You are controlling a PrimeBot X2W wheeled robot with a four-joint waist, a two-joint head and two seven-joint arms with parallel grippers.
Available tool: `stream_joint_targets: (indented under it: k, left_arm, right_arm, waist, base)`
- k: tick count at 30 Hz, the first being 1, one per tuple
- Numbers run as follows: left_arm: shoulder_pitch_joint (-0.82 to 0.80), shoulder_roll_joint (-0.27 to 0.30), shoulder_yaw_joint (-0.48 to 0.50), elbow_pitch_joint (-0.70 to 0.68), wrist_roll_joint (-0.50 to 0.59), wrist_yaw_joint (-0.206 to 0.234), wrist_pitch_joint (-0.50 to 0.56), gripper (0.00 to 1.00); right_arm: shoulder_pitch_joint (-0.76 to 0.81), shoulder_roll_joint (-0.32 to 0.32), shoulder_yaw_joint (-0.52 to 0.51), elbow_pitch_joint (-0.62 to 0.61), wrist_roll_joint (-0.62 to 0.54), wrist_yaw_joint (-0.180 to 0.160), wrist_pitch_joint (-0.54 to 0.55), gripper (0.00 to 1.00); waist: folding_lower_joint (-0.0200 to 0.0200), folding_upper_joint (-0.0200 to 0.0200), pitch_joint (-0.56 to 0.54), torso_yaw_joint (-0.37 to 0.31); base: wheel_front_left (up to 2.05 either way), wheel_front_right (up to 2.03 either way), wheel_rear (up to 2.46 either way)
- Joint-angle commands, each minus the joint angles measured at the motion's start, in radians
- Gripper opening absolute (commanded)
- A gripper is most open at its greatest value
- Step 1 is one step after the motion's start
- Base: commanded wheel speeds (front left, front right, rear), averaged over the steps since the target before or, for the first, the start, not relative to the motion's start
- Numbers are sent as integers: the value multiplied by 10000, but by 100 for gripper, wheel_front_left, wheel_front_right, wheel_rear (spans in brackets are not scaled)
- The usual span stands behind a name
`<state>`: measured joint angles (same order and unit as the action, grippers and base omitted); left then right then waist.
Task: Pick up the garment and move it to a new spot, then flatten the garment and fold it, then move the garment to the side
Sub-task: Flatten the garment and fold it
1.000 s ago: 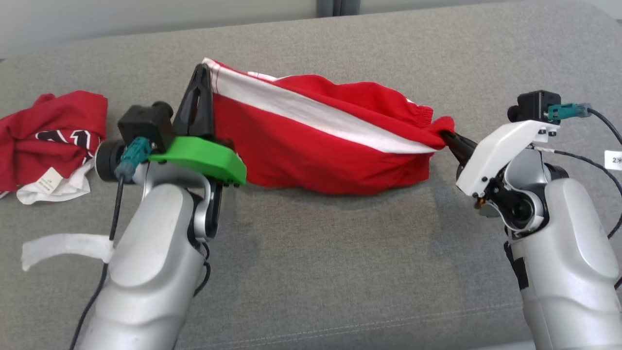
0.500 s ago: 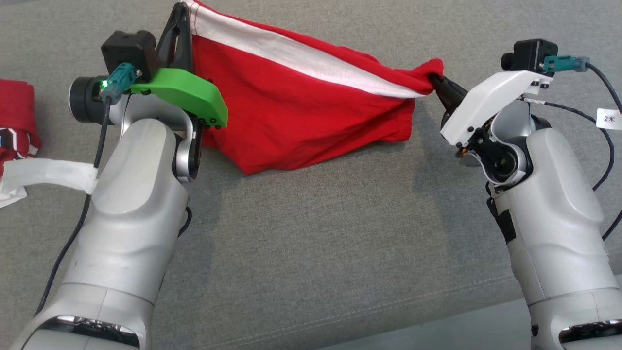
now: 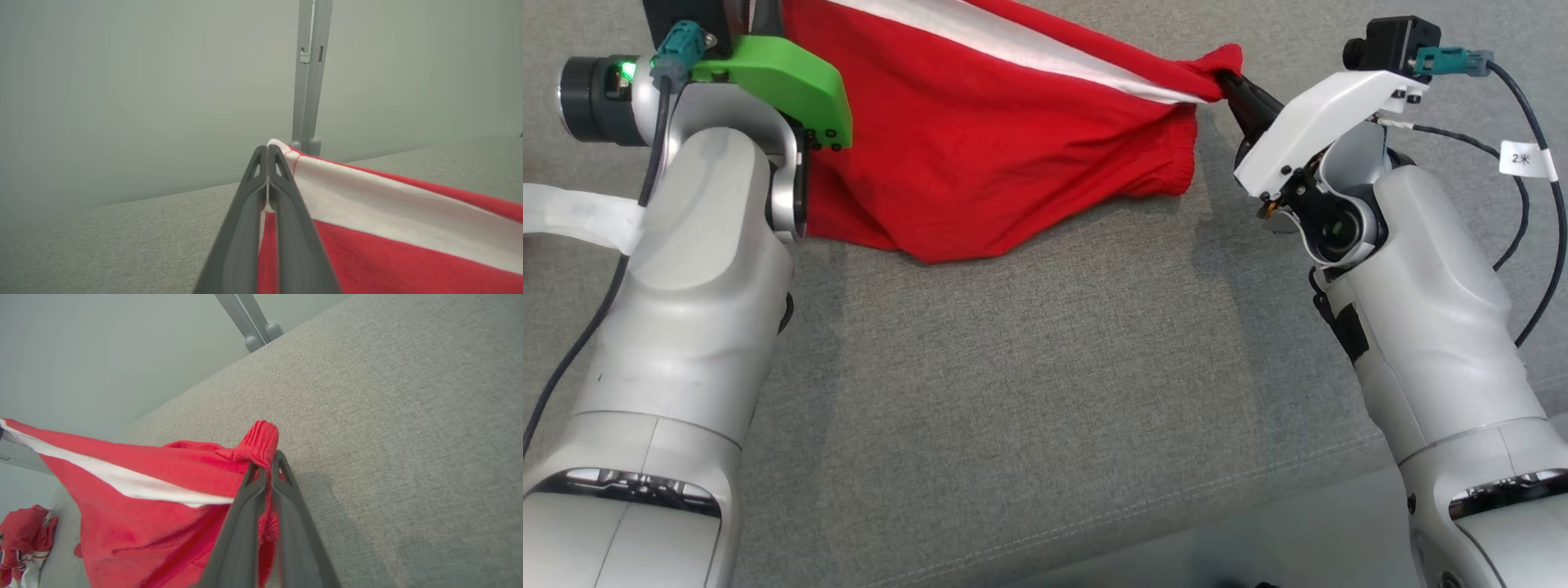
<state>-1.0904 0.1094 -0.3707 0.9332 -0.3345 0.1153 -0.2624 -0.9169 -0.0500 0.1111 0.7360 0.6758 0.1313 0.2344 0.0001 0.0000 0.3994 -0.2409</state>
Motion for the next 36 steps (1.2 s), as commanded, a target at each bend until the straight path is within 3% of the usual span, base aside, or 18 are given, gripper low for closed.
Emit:
stream_joint_targets:
  k: [1, 6, 7, 8, 9, 15, 22, 27, 36]
  left_arm:
    - [-246, 92, 56, 107, 15, 77, -35, 0]
    - [-520, 45, 5, 552, 87, 93, -36, 0]
    - [-580, 10, 17, 671, 64, 122, -36, 0]
    - [-675, -23, 32, 672, 56, 144, -37, 49]
    - [-740, -44, 69, 662, 37, 172, -37, 100]
    - [-504, -103, 127, 754, 19, 4, -36, 100]
    - [233, -94, 384, 472, -107, -206, -26, 100]
    - [1004, -146, 447, 592, -157, -318, -26, 100]
    - [2668, -261, 671, -520, -26, -291, -27, 100]
  right_arm:
    - [-239, -20, 85, 240, 67, -10, -154, 0]
    - [-945, -17, 608, 1241, 374, -10, -523, 0]
    - [-1070, -14, 808, 1371, 361, -9, -561, 22]
    - [-1212, -8, 963, 1443, 429, -9, -732, 100]
    - [-1330, -13, 1095, 1459, 578, -9, -878, 100]
    - [-1678, -20, 1817, 1731, 793, -9, -1630, 100]
    - [-1549, -29, 1736, 2236, -452, -9, -2251, 100]
    - [-1213, -192, 1201, 2316, -1468, -9, -2645, 100]
    - [686, -280, -161, 791, -3392, -9, -3768, 100]
  waist:
    - [-1, 0, 175, -69]
    - [-1, 0, 410, -36]
    - [-1, 0, 450, -20]
    - [-1, 0, 493, -6]
    - [-1, 0, 532, 11]
    - [-1, 0, 413, 164]
    - [-1, 0, -97, 384]
    - [-1, 0, -574, 437]
    - [-1, 0, -1418, 447]
  base:
    - [0, 0, 0]
    - [0, 0, 0]
    - [0, 0, 0]
    - [0, 0, 0]
    - [0, 0, 0]
    - [0, 0, 0]
    - [0, 0, 0]
    - [0, 0, 0]
    - [0, 0, 0]
